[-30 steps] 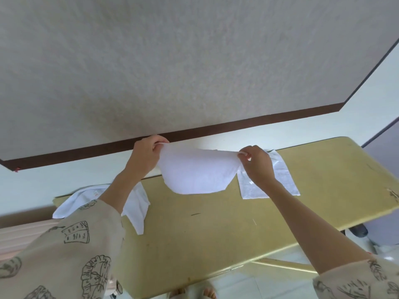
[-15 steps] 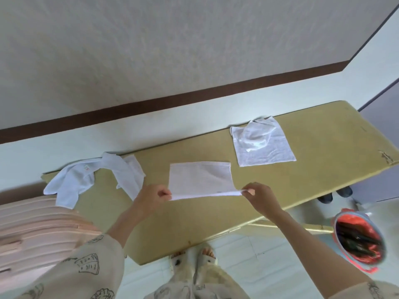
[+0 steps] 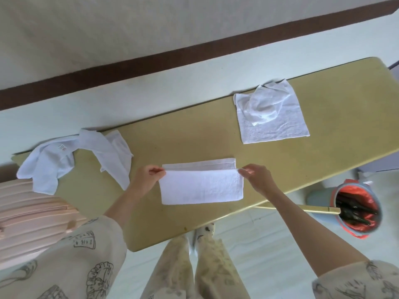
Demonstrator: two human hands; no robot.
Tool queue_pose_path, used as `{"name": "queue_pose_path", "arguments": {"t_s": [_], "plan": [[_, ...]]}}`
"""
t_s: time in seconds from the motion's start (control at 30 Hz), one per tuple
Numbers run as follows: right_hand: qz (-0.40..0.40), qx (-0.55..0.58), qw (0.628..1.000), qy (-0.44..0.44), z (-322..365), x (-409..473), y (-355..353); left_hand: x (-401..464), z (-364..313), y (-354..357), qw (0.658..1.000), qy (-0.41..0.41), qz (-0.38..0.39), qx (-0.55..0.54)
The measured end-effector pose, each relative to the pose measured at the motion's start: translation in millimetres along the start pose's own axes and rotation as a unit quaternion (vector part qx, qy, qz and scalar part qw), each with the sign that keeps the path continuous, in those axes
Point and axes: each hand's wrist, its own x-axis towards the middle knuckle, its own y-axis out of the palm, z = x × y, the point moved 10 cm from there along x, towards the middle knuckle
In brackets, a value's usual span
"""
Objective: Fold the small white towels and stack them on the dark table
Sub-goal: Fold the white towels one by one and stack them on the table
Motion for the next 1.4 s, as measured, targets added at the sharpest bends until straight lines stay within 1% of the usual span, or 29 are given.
{"name": "queue_pose_path", "arguments": {"t_s": [0.17,0.37,0.5,0.63,0.77,0.9,1.2,1.27,1.3,1.33,1.37,1.4], "plan": [[-0.014,0.002,1.000,0.001,7.5,42.2,8.9,34.4,19.3,10.2,0.999,-0.036,-0.009,-0.016],[-0.040,0.023,0.998,0.045,-11.3,63.7,22.2,56.2,47.6,25.6,0.997,-0.069,-0.003,-0.030],[-0.054,0.032,0.997,0.048,-13.3,65.0,23.2,62.5,46.8,24.1,0.998,-0.059,-0.008,-0.035],[-0.058,0.034,0.997,0.048,-13.2,67.8,23.8,63.9,44.9,21.6,0.999,-0.047,-0.011,-0.016],[-0.065,0.026,0.996,0.049,-13.5,68.6,25.9,63.0,35.4,19.9,0.999,-0.012,-0.031,0.002],[-0.073,0.016,0.996,0.054,-14.8,67.7,26.8,63.7,29.1,18.5,0.999,0.018,-0.034,0.016],[-0.082,-0.006,0.995,0.050,-12.3,63.8,29.2,66.3,28.5,17.6,0.997,0.027,-0.038,0.056],[-0.111,-0.019,0.993,0.035,-6.9,59.1,25.1,63.9,25.9,16.0,0.995,0.025,-0.050,0.083],[-0.142,-0.029,0.989,0.012,-0.3,53.7,20.5,59.7,22.0,13.1,0.991,0.028,-0.071,0.106],[-0.180,-0.042,0.982,-0.028,10.3,46.5,16.5,53.2,13.9,8.9,0.983,0.042,-0.106,0.142],[-0.214,-0.056,0.972,-0.083,23.8,37.8,15.4,44.2,0.5,5.4,0.967,0.077,-0.151,0.191],[-0.234,-0.072,0.959,-0.142,38.0,28.0,19.2,32.5,-15.6,7.1,0.943,0.126,-0.191,0.240]]}}
